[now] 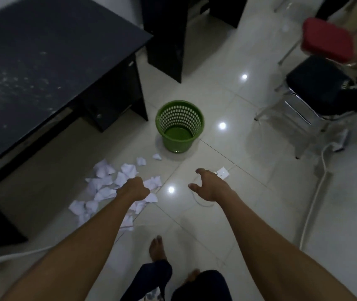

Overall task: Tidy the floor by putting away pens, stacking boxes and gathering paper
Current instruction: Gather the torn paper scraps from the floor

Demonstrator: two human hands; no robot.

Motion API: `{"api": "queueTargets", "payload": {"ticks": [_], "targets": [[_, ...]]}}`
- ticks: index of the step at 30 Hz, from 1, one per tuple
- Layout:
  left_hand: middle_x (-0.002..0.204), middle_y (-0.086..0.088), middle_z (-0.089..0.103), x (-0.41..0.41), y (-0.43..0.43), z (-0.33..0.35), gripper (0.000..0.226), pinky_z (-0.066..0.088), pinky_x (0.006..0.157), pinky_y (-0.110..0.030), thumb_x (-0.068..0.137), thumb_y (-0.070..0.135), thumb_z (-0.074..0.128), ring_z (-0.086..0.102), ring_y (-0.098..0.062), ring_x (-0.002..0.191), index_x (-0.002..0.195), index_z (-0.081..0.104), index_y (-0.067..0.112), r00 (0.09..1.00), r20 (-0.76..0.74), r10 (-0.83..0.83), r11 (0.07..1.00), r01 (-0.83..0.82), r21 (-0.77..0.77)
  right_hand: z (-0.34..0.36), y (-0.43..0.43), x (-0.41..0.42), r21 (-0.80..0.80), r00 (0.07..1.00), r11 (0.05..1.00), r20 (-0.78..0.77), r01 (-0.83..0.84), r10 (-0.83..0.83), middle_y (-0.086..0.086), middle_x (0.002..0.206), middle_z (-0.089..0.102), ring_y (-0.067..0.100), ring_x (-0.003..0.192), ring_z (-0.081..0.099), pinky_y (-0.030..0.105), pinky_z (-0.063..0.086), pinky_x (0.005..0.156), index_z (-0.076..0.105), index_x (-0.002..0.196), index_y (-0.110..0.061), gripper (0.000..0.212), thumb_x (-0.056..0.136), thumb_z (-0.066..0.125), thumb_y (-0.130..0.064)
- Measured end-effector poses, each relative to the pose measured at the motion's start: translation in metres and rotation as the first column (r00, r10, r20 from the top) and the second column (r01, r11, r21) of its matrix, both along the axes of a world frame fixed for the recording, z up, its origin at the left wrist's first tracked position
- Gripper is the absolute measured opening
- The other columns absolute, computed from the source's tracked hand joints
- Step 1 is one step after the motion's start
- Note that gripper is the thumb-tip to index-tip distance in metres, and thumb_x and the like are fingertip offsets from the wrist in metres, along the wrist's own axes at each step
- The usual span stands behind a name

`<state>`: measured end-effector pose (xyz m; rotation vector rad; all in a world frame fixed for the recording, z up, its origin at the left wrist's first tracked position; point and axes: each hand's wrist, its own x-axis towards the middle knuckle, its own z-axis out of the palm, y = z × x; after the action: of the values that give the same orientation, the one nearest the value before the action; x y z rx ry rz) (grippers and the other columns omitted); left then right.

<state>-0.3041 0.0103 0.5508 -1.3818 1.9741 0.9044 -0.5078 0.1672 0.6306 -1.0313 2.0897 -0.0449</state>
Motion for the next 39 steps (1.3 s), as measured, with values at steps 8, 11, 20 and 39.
{"api": "queueTargets", "payload": {"ticks": [8,11,20,39], "targets": [[0.134,-0.014,0.054,0.060,-0.007,-0.012,0.050,0.045,0.101,-0.035,0.089,0.036,0.055,0.052,-0.031,0.122,0.128,0.052,0.006,0.965,0.064,0.254,0.967,-0.255,-0.002,-0.030,-0.066,0.016,-0.010,0.966,0.966,0.009,-0.259,0.259,0.009,0.148,0.038,0.026,0.134,0.039,0.044,0.037,0.107,0.027,0.146,-0.016,0.070,0.090,0.052,-0.050],[0.137,-0.016,0.051,0.080,0.000,-0.021,0.053,0.044,0.102,-0.033,0.091,0.036,0.053,0.051,-0.030,0.124,0.133,0.048,0.003,0.913,0.087,0.399,0.915,-0.402,0.019,-0.045,-0.083,0.019,-0.005,0.927,0.927,0.023,-0.374,0.374,0.009,0.147,0.039,0.026,0.133,0.039,0.044,0.037,0.107,0.028,0.145,-0.015,0.070,0.090,0.052,-0.050],[0.137,-0.018,0.049,0.090,0.071,-0.040,0.055,0.042,0.096,-0.030,0.091,0.039,0.052,0.051,-0.030,0.122,0.132,0.047,0.003,0.702,0.108,0.703,0.706,-0.708,0.009,-0.079,-0.104,0.001,-0.047,0.765,0.766,0.049,-0.641,0.642,0.008,0.146,0.040,0.026,0.132,0.039,0.041,0.037,0.106,0.028,0.145,-0.015,0.068,0.091,0.053,-0.048],[0.148,-0.018,0.036,0.138,0.146,-0.235,0.097,0.036,0.108,-0.033,0.063,0.049,0.052,0.039,-0.032,0.134,0.144,0.029,0.001,0.247,0.076,0.966,0.246,-0.969,0.023,-0.322,-0.125,0.028,-0.094,0.631,0.632,0.046,-0.769,0.775,0.007,0.160,0.009,0.027,0.145,0.018,0.043,0.028,0.113,0.011,0.151,-0.017,0.088,0.086,0.056,-0.055]]}}
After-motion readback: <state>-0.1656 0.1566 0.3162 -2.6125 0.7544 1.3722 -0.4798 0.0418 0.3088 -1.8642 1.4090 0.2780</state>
